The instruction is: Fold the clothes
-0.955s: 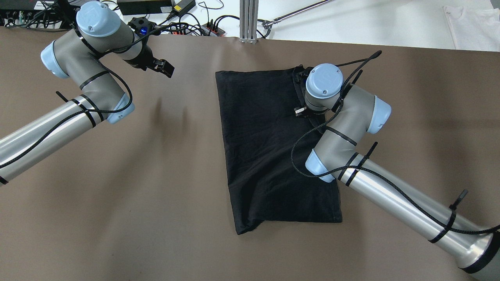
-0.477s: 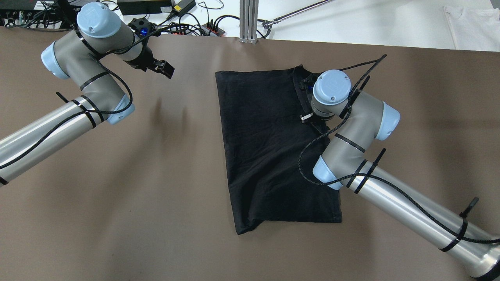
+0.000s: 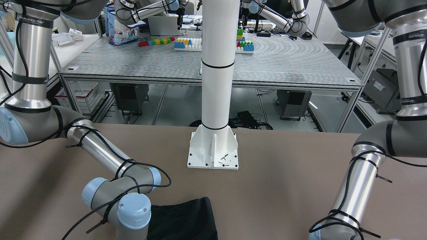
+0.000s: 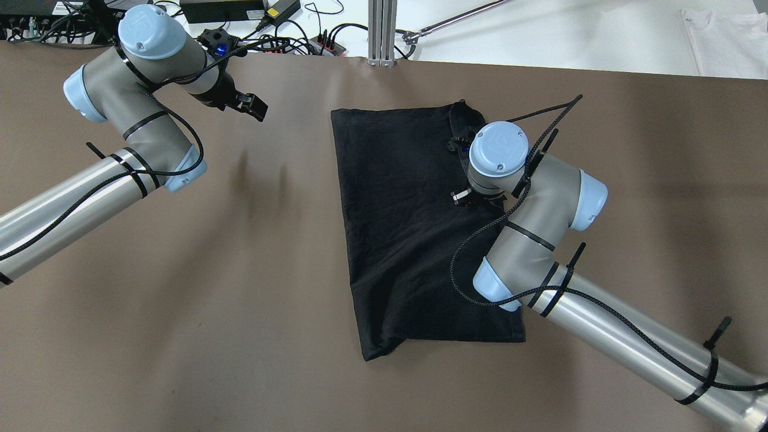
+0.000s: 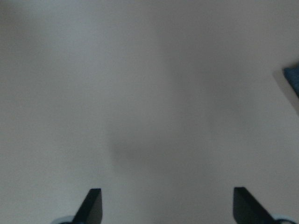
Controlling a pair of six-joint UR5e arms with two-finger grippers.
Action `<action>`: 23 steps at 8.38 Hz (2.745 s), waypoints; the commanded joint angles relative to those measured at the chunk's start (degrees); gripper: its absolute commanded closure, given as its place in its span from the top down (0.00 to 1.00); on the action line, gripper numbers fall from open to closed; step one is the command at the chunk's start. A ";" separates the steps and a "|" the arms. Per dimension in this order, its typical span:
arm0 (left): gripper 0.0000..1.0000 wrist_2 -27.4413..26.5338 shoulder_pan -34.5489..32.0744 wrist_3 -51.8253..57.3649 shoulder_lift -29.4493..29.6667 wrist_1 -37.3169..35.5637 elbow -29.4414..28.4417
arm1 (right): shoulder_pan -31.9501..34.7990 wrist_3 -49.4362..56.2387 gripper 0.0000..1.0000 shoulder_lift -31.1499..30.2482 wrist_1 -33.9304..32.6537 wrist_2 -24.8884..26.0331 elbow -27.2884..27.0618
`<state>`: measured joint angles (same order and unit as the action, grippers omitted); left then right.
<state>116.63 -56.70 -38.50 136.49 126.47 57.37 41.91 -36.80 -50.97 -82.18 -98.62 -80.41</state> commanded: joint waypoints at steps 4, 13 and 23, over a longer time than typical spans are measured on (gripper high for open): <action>1.00 0.00 0.19 0.01 -0.26 0.00 0.02 | 0.80 1.82 0.38 -0.36 0.01 0.10 0.35; 1.00 0.00 0.10 0.01 -0.26 0.09 0.02 | 0.80 6.04 0.34 -0.62 0.18 0.19 0.61; 1.00 0.00 0.10 0.01 -0.61 0.09 0.29 | 3.00 4.12 0.92 -8.80 4.05 0.19 -2.99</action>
<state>116.63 -56.60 -38.50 136.09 126.56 57.50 45.10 -31.24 -59.00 -79.14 -98.46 -82.39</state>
